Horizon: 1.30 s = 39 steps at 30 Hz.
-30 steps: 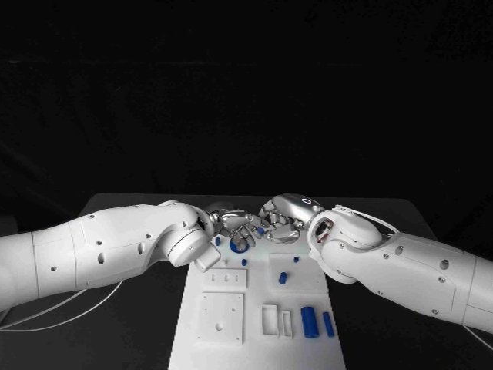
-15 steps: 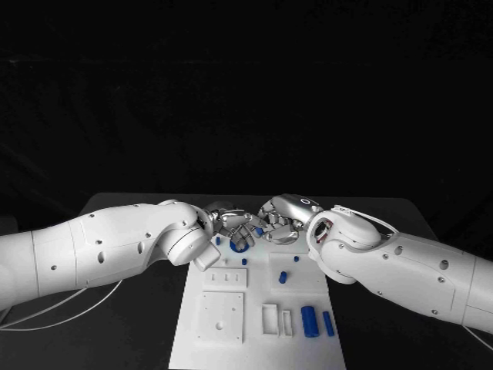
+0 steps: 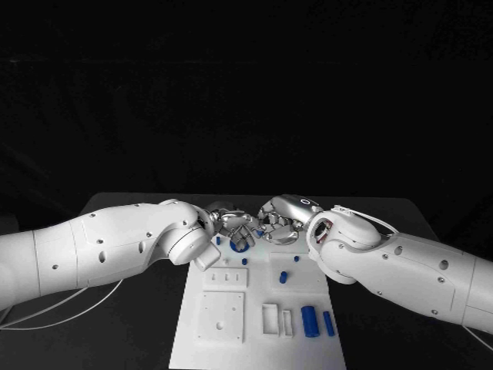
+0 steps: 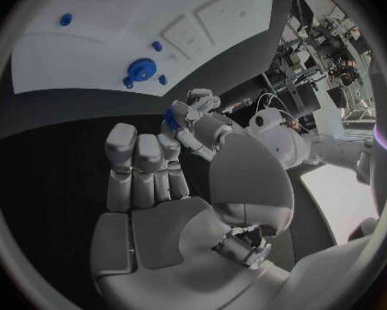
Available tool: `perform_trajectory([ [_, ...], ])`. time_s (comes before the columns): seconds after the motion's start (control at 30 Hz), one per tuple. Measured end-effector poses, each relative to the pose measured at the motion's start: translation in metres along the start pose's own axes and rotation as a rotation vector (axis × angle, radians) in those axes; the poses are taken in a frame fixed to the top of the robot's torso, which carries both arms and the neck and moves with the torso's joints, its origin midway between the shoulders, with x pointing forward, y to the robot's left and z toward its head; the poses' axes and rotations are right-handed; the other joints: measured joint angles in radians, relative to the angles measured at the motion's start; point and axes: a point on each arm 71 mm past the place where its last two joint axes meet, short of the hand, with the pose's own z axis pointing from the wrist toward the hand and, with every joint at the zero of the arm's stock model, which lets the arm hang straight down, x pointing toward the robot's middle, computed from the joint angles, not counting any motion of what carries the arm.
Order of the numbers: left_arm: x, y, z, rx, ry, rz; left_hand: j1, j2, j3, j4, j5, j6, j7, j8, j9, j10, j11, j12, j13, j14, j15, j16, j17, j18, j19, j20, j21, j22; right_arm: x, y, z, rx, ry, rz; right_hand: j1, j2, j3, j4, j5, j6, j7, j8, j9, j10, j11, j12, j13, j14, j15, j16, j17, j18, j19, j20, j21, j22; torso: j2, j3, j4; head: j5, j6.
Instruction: Assemble the parts on the task board
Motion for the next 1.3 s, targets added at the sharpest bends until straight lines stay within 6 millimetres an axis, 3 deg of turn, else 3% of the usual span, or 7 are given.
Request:
perform_trajectory([
  [0.47, -0.0006, 0.0002, 0.0010, -0.005, 0.000, 0.001, 0.014, 0.006, 0.005, 0.000, 0.000, 0.004, -0.004, 0.000, 0.002, 0.000, 0.000, -0.004, 0.002, 0.000, 0.000, 0.004, -0.003, -0.001, 0.000, 0.000, 0.000, 0.001, 0.0011, 0.0008, -0.0005, 0.003, 0.005, 0.001, -0.001, -0.002, 0.003, -0.003, 0.004, 0.000, 0.000, 0.000, 0.000, 0.003, 0.003, 0.000, 0.000, -0.001, 0.001, 0.000, 0.000, 0.001, 0.000, 0.000, 0.000, 0.000, 0.000, 0.0000, 0.0000, 0.000, -0.002],
  [0.63, -0.0003, 0.0003, 0.0009, -0.006, 0.002, 0.002, 0.025, 0.017, 0.016, 0.000, 0.007, 0.007, -0.007, 0.000, 0.003, 0.004, -0.004, -0.004, 0.004, 0.000, 0.000, 0.008, -0.006, -0.002, 0.000, 0.000, 0.000, 0.001, 0.0019, 0.0006, -0.0005, 0.005, 0.006, 0.002, -0.001, -0.002, 0.003, -0.003, 0.004, 0.000, 0.000, 0.000, 0.000, 0.003, 0.003, 0.000, -0.001, -0.001, 0.001, 0.000, 0.000, 0.002, 0.000, 0.000, 0.000, 0.000, 0.000, 0.0000, 0.0003, 0.002, -0.003],
  [0.73, -0.0002, 0.0005, 0.0008, -0.006, 0.003, 0.002, 0.040, 0.008, 0.077, 0.017, -0.031, 0.011, -0.003, -0.003, 0.002, 0.004, -0.004, -0.013, 0.007, 0.000, 0.000, 0.013, -0.013, -0.006, 0.000, 0.000, 0.000, -0.002, 0.0024, 0.0006, -0.0003, 0.005, 0.007, 0.002, -0.003, -0.003, 0.002, -0.003, 0.004, 0.000, 0.000, 0.000, 0.000, 0.003, 0.003, 0.000, -0.001, -0.001, 0.002, 0.000, 0.000, 0.002, 0.000, 0.000, 0.000, 0.000, 0.000, 0.0000, 0.0007, 0.003, -0.004],
  [0.83, 0.0000, 0.0006, 0.0007, -0.006, 0.004, 0.002, 0.042, 0.011, 0.109, 0.023, -0.037, 0.013, -0.002, -0.008, 0.002, 0.007, 0.000, -0.013, 0.008, -0.003, 0.004, 0.016, -0.017, -0.007, 0.000, 0.000, 0.004, -0.003, 0.0027, 0.0006, -0.0003, 0.006, 0.008, 0.002, -0.004, -0.004, 0.002, -0.003, 0.004, 0.000, 0.000, 0.000, 0.000, 0.003, 0.003, 0.000, -0.001, -0.002, 0.002, 0.000, 0.000, 0.002, 0.000, 0.000, 0.000, 0.000, 0.000, 0.0000, 0.0008, 0.004, -0.004],
  [1.1, 0.0003, 0.0009, 0.0006, -0.007, 0.006, 0.003, 0.004, 0.051, 0.166, 0.003, -0.035, 0.024, -0.002, -0.002, 0.006, 0.013, -0.006, -0.022, 0.015, -0.003, 0.004, 0.027, -0.027, -0.007, -0.003, 0.004, 0.011, -0.004, 0.0032, 0.0005, -0.0002, 0.006, 0.009, 0.002, -0.005, -0.005, 0.001, -0.004, 0.004, 0.000, 0.000, 0.000, 0.000, 0.003, 0.003, 0.000, -0.001, -0.002, 0.002, 0.000, 0.000, 0.002, 0.000, 0.000, 0.000, 0.000, 0.000, -0.0001, 0.0008, 0.006, -0.006],
  [1.3, 0.0004, 0.0010, 0.0005, -0.007, 0.006, 0.003, -0.016, 0.063, 0.204, 0.000, -0.041, 0.025, 0.000, 0.004, 0.012, 0.015, -0.008, -0.023, 0.018, -0.003, 0.004, 0.032, -0.032, -0.007, -0.003, 0.004, 0.017, -0.005, 0.0031, 0.0000, -0.0002, 0.007, 0.009, 0.004, -0.005, -0.005, 0.001, -0.004, 0.008, 0.000, 0.000, 0.000, 0.000, 0.003, 0.003, 0.000, -0.002, -0.002, 0.002, 0.000, 0.000, 0.002, 0.000, 0.000, 0.000, 0.000, 0.000, -0.0005, 0.0007, 0.006, -0.007],
])
